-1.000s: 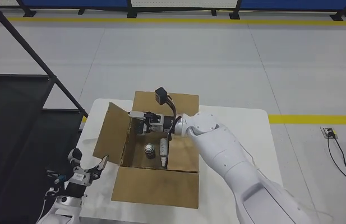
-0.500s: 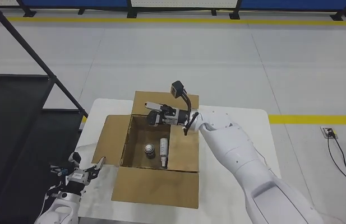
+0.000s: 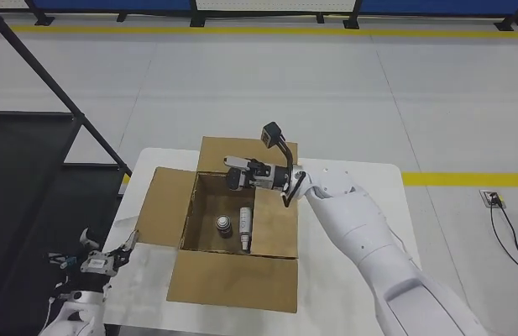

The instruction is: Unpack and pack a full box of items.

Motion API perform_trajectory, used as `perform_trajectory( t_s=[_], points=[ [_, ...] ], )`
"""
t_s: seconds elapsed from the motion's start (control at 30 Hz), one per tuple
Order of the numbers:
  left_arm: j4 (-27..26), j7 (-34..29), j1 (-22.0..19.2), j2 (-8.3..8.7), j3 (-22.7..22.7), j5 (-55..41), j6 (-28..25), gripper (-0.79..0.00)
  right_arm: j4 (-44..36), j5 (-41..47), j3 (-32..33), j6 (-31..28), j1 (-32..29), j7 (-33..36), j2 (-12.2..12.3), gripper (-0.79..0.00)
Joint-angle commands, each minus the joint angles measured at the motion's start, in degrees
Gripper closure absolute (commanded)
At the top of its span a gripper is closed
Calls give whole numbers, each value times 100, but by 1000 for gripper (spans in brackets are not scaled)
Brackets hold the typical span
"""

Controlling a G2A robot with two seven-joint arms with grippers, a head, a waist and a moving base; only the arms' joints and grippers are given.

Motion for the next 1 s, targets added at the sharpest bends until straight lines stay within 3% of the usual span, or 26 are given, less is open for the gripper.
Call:
perform_trajectory(
  t_s=[0.0,0.2,0.3,0.5,0.63,0.83,0.9,0.97],
  points=[
    [-353,68,176,3,-181,-44,66,-785,-79,-50,18,25,-24,-6,25,-785],
    [-1496,304,760,-14,-594,-180,110,-785,-363,-117,199,-199,-132,103,165,-785],
    [-2173,407,1071,-20,-675,-145,-165,-785,-533,-118,390,-386,-223,251,294,-785],
    [-3326,59,1304,-22,-445,296,-472,-785,-1208,-316,892,-502,-634,262,670,-785],
    [-3670,-728,947,-13,67,476,-573,-785,-1937,-474,1378,-467,-1159,297,990,-785],
    [-3491,-2490,-223,-19,1160,442,-594,-785,-2955,-615,2257,-345,-2024,345,1410,-785],
    [-3369,-3094,-481,-20,1394,393,-641,-785,-2995,-645,2305,-332,-2061,304,1428,-785],
    [-3369,-3094,-481,-20,1394,393,-641,-785,-2995,-645,2305,-332,-2061,304,1428,-785]
  ],
)
